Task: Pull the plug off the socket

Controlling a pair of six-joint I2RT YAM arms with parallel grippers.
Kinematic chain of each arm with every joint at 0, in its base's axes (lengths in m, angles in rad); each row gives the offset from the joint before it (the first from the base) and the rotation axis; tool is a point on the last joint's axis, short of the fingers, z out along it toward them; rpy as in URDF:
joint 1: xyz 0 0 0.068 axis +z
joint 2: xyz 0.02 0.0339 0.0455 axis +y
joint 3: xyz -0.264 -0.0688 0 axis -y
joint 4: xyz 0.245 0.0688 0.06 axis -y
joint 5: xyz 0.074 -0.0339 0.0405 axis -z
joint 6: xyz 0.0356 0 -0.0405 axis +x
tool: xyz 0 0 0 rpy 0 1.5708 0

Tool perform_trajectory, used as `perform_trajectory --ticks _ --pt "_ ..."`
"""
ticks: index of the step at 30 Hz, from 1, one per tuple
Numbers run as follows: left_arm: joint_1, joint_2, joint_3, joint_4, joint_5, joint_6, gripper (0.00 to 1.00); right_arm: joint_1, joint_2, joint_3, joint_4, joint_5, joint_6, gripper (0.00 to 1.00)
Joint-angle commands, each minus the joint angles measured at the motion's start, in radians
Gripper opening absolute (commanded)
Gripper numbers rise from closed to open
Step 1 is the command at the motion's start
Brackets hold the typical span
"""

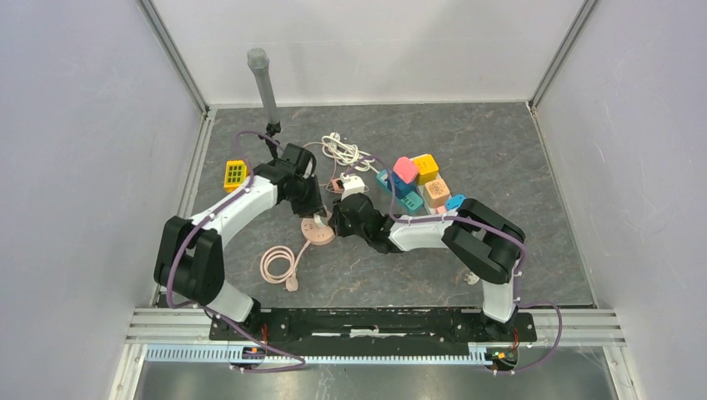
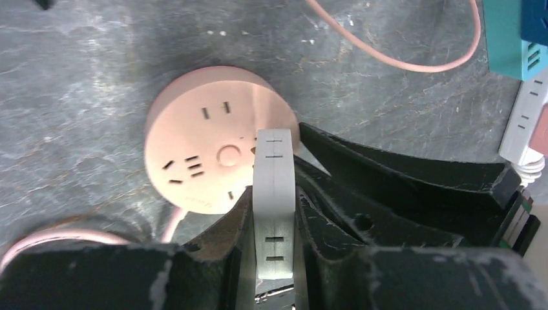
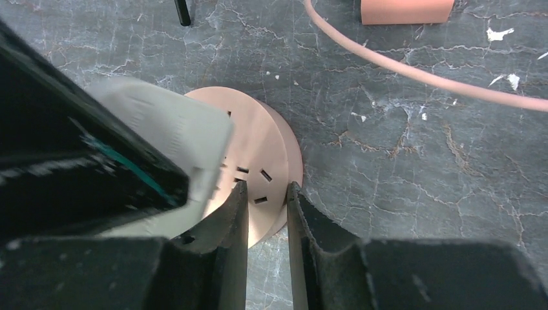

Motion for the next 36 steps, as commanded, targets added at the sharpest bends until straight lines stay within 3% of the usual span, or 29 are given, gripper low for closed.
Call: perform_trajectory --ticks 1,6,13,18,24,29,36 --pt "-0.041 0.052 0.038 0.059 -0.043 -0.054 0.02 0.026 0.131 -0.068 -0.420 -0.008 -0.068 0.28" --pt "-0.013 -0.004 0.034 -0.003 -0.197 -0.020 0.02 0.024 0.077 -0.099 -0.397 0.005 -0.066 0.30" --pt "0.024 -0.138 -0.016 -0.024 -0.251 -0.042 0.02 0.004 -0.033 -0.081 -0.366 -0.018 -0.093 0.43" --pt "0.073 -0.176 -0.051 0.031 -0.190 -0.083 0.02 -0.028 -0.159 -0.099 -0.319 -0.070 -0.114 0.47" --pt "0.097 -0.145 -0.072 0.213 -0.041 -0.169 0.02 -0.040 -0.324 -0.148 -0.295 -0.102 -0.141 0.69" --pt "0.097 -0.134 -0.179 0.513 0.054 -0.275 0.09 -0.079 -0.452 -0.204 -0.318 -0.100 -0.140 0.70" --pt "0.097 0.002 -0.160 0.500 0.029 -0.326 0.18 -0.162 -0.630 -0.273 -0.383 -0.074 -0.150 0.70"
